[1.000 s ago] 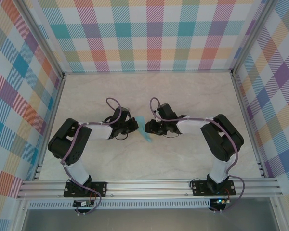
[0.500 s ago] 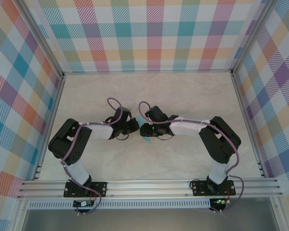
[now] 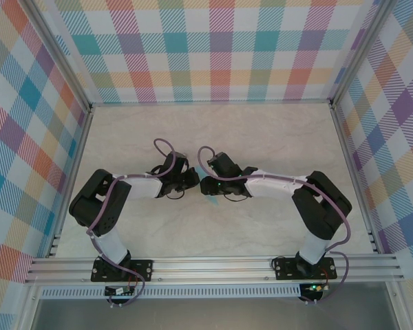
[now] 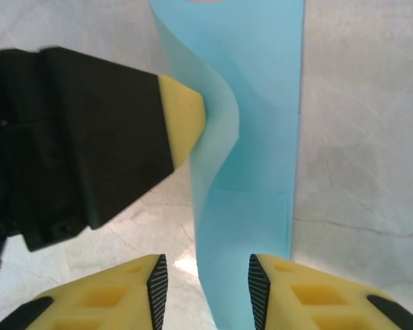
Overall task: Fold a paper plane with a square sheet of paper (pick it up from the middle)
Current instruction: Fold the wing for the fifth time at the center of the table.
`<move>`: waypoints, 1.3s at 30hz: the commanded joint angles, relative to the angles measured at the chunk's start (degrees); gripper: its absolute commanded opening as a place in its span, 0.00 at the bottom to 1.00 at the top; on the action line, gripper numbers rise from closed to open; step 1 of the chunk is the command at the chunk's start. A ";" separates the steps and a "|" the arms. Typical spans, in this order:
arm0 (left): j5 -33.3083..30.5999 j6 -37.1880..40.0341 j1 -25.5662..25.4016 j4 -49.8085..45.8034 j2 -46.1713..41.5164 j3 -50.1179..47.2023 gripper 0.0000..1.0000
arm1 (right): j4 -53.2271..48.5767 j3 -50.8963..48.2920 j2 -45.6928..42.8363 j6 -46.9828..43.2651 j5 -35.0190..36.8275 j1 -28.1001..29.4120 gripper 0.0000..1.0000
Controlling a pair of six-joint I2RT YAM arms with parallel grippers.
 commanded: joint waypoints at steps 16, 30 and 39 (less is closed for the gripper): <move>-0.41 -0.95 -0.60 -1.71 1.06 2.22 0.06 | 2.82 0.71 5.43 -2.62 0.52 1.58 0.36; -0.57 -4.45 -0.61 -2.32 1.27 2.69 0.06 | 6.52 -1.16 6.74 -3.97 3.49 1.79 0.32; -0.85 -4.63 -0.61 -3.20 -0.01 2.88 0.06 | 8.44 -3.17 5.83 -3.88 5.23 1.80 0.30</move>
